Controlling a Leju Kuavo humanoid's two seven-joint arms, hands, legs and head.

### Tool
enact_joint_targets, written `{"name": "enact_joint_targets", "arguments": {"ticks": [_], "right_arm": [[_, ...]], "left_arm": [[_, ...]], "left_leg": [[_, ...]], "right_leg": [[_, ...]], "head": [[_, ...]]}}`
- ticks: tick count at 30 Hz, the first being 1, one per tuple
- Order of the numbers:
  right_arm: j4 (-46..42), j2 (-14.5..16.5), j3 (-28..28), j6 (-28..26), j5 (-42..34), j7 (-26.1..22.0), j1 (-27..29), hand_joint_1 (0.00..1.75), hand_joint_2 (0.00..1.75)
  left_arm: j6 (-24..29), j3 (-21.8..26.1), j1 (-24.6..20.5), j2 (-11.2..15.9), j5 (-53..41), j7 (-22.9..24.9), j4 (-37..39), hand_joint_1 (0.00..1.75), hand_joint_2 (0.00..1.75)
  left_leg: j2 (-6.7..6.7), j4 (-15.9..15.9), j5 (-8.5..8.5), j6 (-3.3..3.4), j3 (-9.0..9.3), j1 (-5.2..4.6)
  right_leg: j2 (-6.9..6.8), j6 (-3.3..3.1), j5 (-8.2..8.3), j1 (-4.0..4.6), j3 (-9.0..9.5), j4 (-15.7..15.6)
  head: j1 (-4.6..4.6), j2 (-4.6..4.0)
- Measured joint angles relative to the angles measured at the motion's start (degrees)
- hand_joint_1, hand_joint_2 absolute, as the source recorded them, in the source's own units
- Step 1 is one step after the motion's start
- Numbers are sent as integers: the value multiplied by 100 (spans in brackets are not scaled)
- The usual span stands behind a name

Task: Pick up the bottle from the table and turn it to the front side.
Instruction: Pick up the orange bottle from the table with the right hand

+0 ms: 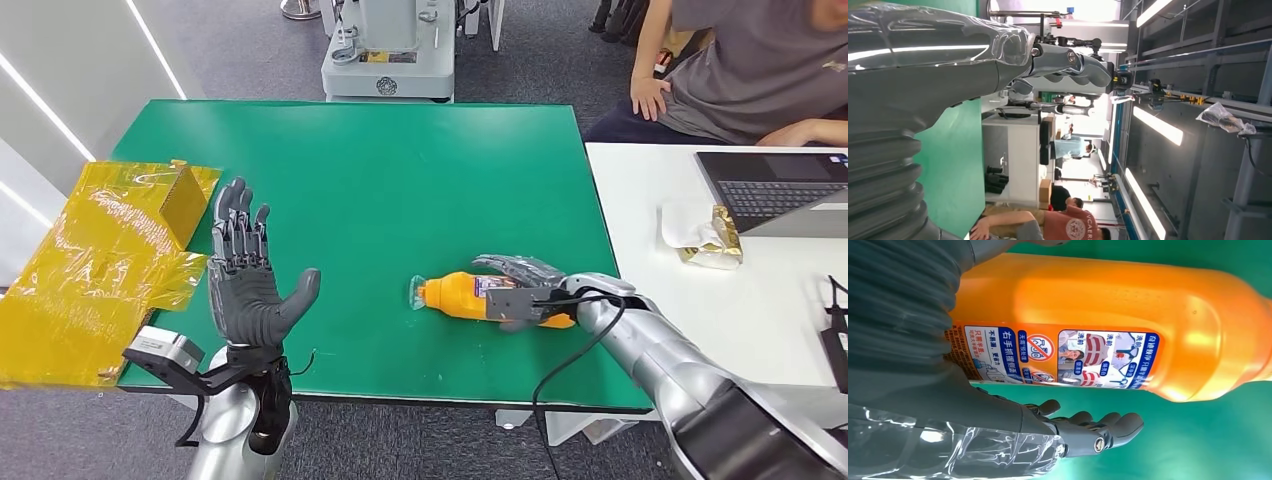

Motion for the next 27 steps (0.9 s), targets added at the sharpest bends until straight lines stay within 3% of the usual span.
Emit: {"name": "enact_joint_targets", "arguments": {"ticks": [12,21,25,27], "right_arm": [[-55,-621,54,135,5,55,-43,0,175],[-167,-719,74,41,4,74,24,0,175],[-223,-755,77,-81,-3,68,84,167,175],[-257,-777,77,-172,-5,56,121,175,175]], "left_arm": [[-60,14,3,0,3,0,0,0,175],[-43,14,5,0,-11,0,-2,0,175],[-61,14,5,0,-12,0,-2,0,175],[-73,14,5,0,-12,0,-2,0,175]], "left_leg": [[-2,3,-1,1,-1,0],[-2,2,0,1,1,1],[-2,2,0,1,1,1],[-2,2,-1,1,1,1]], "right_leg": [[-3,1,1,-1,2,-1],[-3,0,0,1,1,0],[-3,1,0,0,2,0],[-3,1,0,0,2,-1]], "head": [[1,0],[0,0],[0,0],[1,0]]}}
